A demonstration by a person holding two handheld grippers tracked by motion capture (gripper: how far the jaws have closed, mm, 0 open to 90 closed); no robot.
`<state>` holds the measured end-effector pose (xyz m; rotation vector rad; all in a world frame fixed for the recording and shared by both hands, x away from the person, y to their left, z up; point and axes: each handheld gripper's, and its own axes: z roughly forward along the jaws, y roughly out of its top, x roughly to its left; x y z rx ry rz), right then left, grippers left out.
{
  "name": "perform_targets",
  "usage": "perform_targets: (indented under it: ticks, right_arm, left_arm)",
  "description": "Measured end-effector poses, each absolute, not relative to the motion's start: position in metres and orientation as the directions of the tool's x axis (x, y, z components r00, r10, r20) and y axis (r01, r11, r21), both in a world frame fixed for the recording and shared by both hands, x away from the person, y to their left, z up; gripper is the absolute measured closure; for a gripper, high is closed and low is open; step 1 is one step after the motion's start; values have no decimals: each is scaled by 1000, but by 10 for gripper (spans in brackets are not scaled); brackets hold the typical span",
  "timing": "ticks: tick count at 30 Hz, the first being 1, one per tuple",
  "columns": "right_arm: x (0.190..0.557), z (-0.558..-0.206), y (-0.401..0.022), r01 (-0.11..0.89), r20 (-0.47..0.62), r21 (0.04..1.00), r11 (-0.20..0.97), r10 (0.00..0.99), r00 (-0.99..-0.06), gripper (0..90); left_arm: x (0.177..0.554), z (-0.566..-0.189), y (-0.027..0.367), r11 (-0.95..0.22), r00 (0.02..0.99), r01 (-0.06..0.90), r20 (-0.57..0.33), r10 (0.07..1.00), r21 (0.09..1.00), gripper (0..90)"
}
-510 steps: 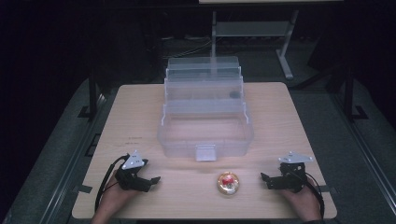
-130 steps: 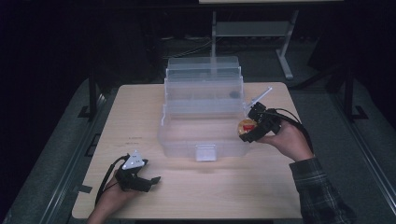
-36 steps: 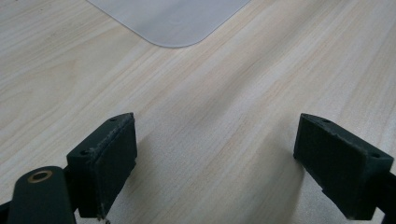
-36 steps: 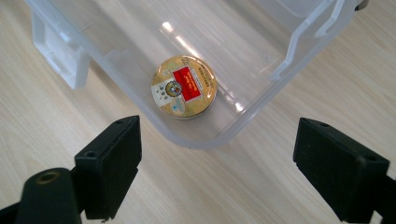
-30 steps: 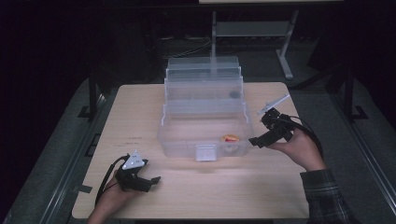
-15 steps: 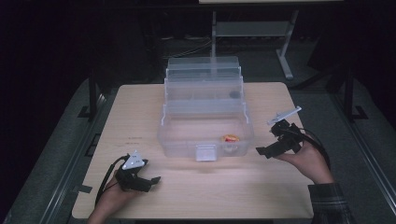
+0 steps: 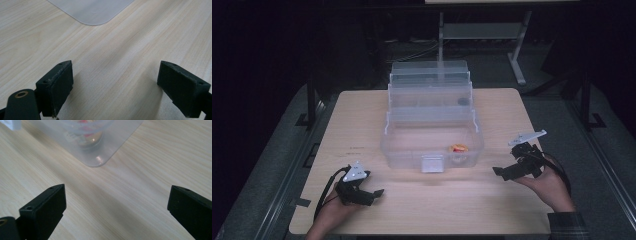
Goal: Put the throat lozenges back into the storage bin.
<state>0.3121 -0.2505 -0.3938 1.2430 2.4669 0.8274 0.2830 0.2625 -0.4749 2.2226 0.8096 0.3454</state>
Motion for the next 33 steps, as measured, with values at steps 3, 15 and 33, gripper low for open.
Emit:
perform_targets:
  ticks: [3, 15, 33]
  right_arm:
    - [307, -401, -255, 654, 27, 599, 462, 804, -593, 16]
    - [292, -428, -267, 664, 21, 606, 438, 825, -564, 11]
    - [271, -462, -284, 668, 29, 630, 396, 848, -530, 1]
  left_arm:
    - [283, -475, 262, -531, 765, 445, 2, 644, 721, 125]
    - [283, -475, 262, -531, 764, 446, 3, 645, 721, 124]
    - [283, -475, 263, -535, 765, 446, 4, 644, 718, 125]
